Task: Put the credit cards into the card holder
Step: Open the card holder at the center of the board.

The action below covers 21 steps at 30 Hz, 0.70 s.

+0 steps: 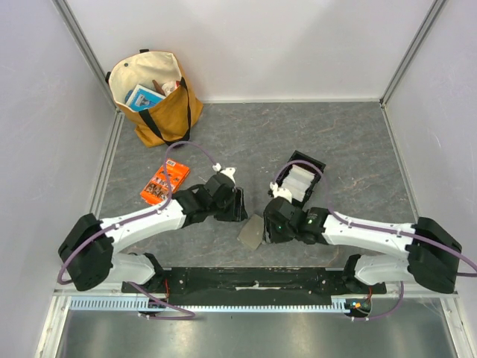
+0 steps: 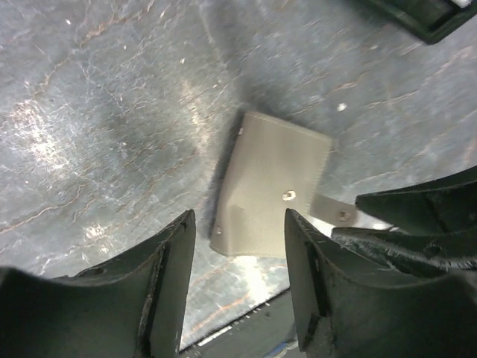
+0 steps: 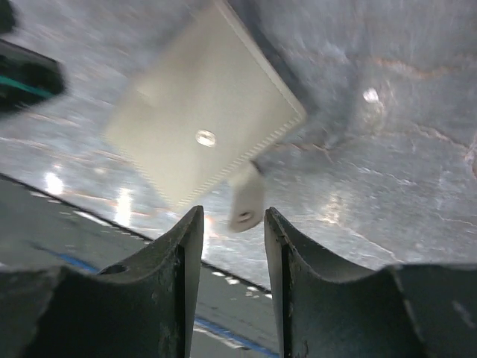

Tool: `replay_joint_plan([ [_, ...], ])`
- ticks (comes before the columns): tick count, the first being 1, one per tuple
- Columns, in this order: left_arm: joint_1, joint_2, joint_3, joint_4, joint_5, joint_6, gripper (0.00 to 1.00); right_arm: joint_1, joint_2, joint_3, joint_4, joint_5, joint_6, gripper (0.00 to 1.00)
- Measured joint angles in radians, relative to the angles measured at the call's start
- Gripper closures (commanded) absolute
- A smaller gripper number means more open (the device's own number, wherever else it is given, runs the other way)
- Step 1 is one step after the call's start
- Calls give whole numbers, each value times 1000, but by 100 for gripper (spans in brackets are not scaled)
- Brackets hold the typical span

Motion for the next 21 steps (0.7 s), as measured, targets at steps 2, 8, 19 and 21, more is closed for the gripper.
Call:
replay_joint_plan([
  [2, 3, -25, 54, -60, -1, 2, 36, -1, -27, 70, -44, 26, 23, 54],
  [8, 10, -80, 79, -122, -8, 32, 33, -1, -118, 111, -9, 75, 71, 65],
  [19, 22, -60, 43, -140, -3, 44, 41, 0, 66, -11, 190, -20, 175, 76],
  [21, 22, -43, 40, -134, -1, 44, 42, 1, 72, -11, 180, -20, 175, 76],
])
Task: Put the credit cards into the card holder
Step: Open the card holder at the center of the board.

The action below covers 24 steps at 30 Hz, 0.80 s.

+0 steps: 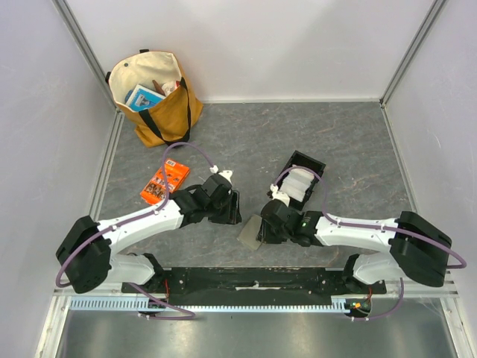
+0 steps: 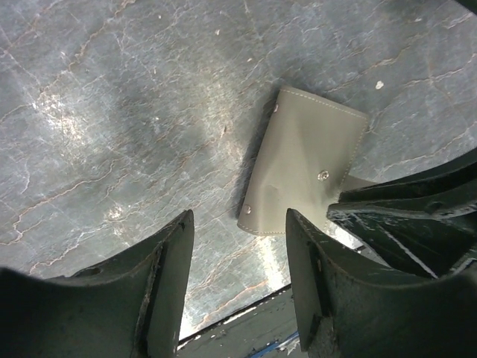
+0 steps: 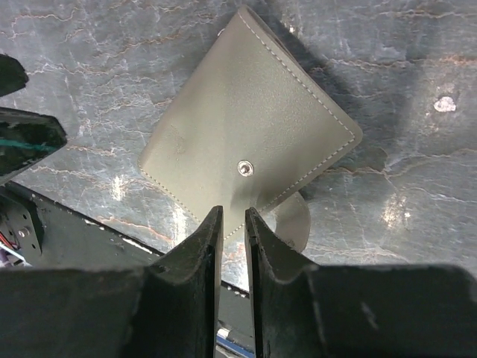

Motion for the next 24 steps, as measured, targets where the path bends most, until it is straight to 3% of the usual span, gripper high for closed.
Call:
replay_joint_plan([
  [13, 0, 32, -50, 83, 85, 33, 46, -10, -104, -91, -33, 45, 48, 70],
  [24, 0, 111, -79, 202, 188, 42, 69, -110, -105, -162, 83, 13, 62, 65],
])
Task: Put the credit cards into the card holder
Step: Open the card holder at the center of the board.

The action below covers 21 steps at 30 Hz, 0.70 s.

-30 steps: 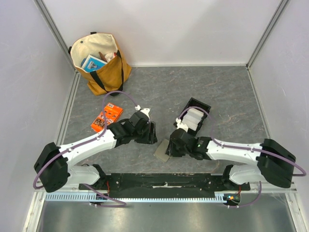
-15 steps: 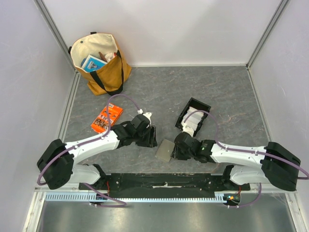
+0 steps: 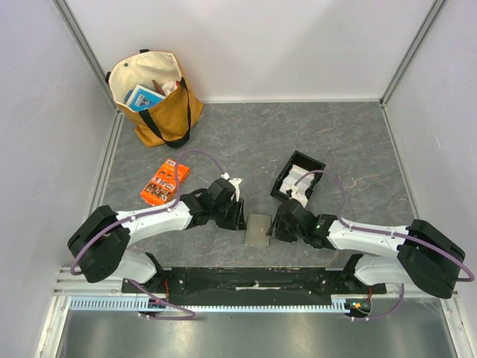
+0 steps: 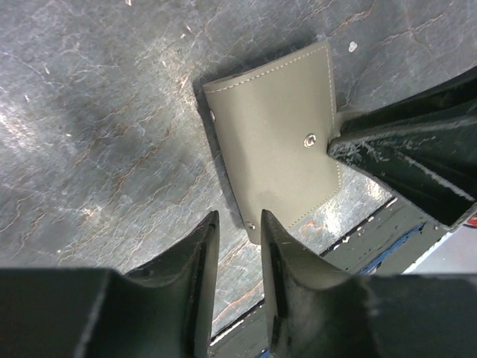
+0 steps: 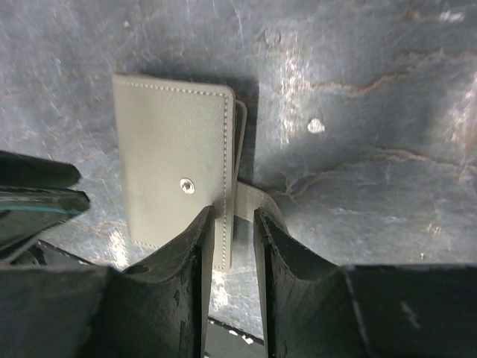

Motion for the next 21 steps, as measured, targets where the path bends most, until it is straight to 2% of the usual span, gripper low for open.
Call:
replay_joint_plan([
  [2, 0, 14, -7, 13, 11, 0, 74, -17, 0, -1, 16, -3, -1, 65],
  [13, 0, 100, -20, 82, 50, -3, 87, -40, 53, -1, 97, -70, -26, 66],
  [16, 0, 107, -21, 90, 51, -5, 93, -42, 58, -1, 116, -81, -29, 69],
  [21, 0, 107, -21, 91, 51, -5, 96, -45, 43, -1, 121, -92, -43, 74],
])
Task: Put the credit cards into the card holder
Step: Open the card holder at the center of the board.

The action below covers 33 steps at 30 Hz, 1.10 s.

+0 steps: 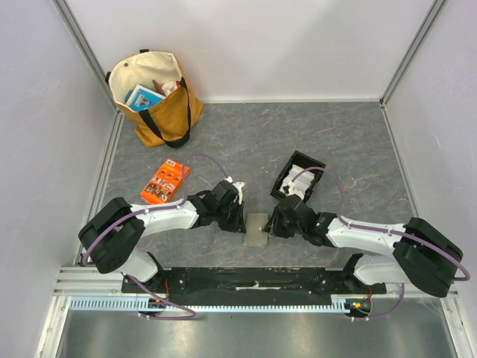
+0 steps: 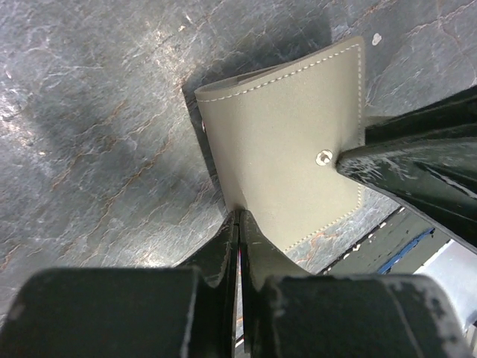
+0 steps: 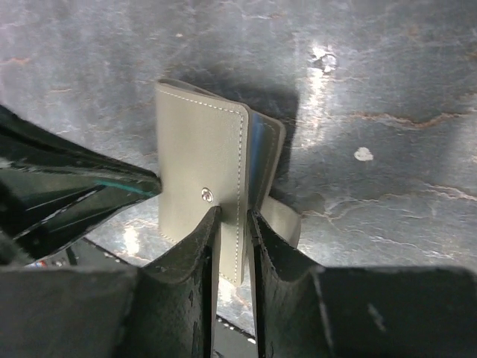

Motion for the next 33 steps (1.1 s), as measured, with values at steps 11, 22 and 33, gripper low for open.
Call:
replay_joint_plan([
  [11, 0, -23, 17, -63, -75, 1, 98, -1, -29, 74, 91, -129, -43, 66],
  [22, 37, -129, 27, -180, -218, -1, 97, 31, 90, 156, 136, -175, -58, 54],
  [33, 253, -406, -78, -289, -246, -33, 71, 80, 237, 262, 145, -175, -77, 46],
])
